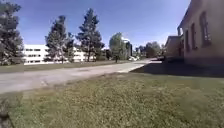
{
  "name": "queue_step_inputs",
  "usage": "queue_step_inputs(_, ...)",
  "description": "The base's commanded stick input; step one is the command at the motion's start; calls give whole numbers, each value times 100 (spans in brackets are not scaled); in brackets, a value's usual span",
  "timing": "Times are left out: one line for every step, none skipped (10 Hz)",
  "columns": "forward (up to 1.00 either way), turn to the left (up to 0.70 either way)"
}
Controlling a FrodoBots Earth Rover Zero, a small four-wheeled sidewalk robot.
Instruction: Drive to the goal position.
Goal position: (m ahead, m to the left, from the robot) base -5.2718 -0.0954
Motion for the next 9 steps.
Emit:
queue_step_inputs(70,0)
queue_step_inputs(70,0)
queue_step_inputs(70,0)
queue_step_inputs(70,0)
queue_step_inputs(70,0)
queue_step_inputs(70,0)
queue_step_inputs(70,0)
queue_step_inputs(70,0)
queue_step_inputs(70,0)
